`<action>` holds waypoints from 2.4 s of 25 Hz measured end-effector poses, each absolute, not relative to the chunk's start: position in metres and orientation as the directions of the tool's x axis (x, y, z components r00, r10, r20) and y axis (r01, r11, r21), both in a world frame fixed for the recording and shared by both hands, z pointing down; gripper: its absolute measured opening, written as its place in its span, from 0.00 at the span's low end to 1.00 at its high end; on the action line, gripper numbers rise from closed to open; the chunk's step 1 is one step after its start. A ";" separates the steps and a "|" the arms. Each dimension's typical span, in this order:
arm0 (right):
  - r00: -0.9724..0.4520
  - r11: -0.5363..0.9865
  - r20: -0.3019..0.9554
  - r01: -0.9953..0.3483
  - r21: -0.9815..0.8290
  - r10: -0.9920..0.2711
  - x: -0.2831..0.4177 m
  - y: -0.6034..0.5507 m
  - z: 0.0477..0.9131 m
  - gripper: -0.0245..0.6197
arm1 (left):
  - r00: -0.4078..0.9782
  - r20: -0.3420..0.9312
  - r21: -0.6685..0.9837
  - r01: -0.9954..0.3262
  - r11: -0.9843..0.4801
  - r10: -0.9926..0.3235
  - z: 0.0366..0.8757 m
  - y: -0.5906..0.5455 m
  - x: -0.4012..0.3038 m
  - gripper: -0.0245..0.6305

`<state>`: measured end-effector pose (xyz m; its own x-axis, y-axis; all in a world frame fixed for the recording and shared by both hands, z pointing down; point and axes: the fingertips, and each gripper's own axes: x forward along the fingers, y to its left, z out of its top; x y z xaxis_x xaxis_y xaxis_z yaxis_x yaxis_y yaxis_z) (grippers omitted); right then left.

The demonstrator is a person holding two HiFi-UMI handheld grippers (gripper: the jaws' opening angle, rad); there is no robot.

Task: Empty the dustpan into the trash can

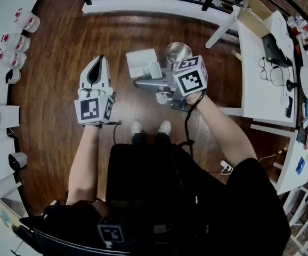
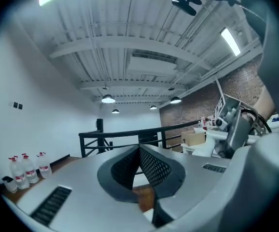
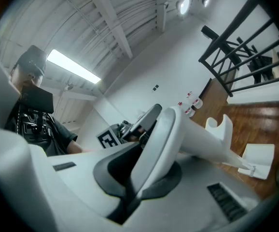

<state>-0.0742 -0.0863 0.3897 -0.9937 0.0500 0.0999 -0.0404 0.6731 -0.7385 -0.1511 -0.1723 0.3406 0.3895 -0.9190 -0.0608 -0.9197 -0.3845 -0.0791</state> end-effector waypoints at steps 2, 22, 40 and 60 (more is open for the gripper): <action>-0.994 0.657 0.100 -0.048 -0.753 0.042 -0.076 -0.095 0.406 0.05 | 0.375 -0.058 -0.077 -0.926 -0.371 -0.925 0.341 -0.177 -0.149 0.04; -0.994 0.585 0.095 -0.104 -0.804 -0.047 -0.087 -0.164 0.513 0.05 | 0.396 -0.042 -0.080 -0.916 -0.392 -0.917 0.334 -0.223 -0.093 0.04; -0.993 0.513 0.109 -0.112 -0.851 -0.036 -0.081 -0.192 0.588 0.05 | 0.345 0.090 -0.055 -0.935 -0.350 -0.934 0.397 -0.238 -0.098 0.04; -0.973 0.466 0.218 -0.157 -0.871 0.080 -0.096 -0.167 0.617 0.05 | 0.345 0.090 -0.025 -0.937 -0.349 -0.934 0.410 -0.240 -0.112 0.04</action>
